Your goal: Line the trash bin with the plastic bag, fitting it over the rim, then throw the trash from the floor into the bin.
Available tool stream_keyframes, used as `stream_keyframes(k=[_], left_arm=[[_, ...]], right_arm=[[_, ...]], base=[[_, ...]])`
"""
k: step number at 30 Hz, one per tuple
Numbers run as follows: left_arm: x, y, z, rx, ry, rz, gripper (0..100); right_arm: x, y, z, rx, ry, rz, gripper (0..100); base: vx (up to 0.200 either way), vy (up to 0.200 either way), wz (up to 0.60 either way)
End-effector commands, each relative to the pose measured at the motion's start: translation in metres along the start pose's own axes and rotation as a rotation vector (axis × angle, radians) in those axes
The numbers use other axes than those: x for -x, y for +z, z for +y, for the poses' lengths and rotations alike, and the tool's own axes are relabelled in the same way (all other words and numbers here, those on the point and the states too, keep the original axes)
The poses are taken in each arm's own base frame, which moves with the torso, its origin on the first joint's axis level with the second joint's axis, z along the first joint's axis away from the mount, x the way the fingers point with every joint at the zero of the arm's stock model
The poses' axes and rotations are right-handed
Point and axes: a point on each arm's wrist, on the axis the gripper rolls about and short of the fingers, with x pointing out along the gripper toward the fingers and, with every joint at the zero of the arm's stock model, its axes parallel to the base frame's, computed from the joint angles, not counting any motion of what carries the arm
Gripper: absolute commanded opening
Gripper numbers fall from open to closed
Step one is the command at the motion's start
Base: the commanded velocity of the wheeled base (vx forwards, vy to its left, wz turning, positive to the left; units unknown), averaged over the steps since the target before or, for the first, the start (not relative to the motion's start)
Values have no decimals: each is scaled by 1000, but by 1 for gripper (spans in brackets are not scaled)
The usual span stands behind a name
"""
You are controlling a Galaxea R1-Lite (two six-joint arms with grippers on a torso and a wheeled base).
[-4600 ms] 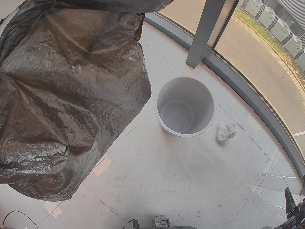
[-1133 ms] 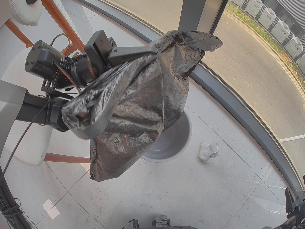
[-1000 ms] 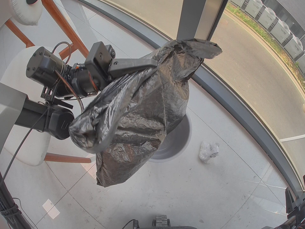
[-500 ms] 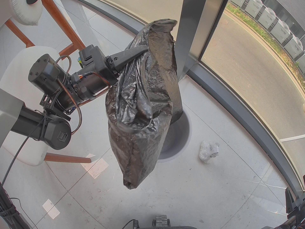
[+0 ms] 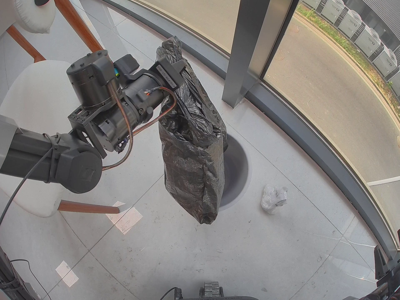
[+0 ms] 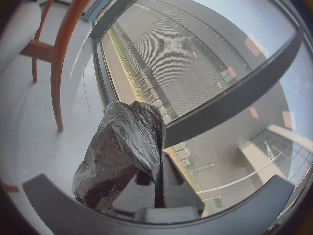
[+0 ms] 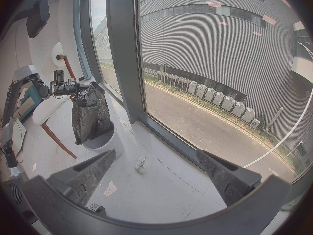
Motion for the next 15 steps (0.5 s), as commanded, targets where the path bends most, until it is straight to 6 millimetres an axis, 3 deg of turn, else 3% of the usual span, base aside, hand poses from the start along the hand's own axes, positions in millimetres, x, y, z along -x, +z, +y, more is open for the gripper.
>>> stream_keyframes(k=[1,7,15], left_arm=[[-8,-14,-15,-129,-9,38,0],[-21,-29,-6,-335,47,45,0],[-47,-40,-1,-366,103,-8,0]], right_arm=[[0,-5,0,-1,1,3,100],[0,-5,0,-1,1,3,100],[0,-5,0,0,1,3,100]], base=[[0,0,0],[0,0,0],[0,0,0]])
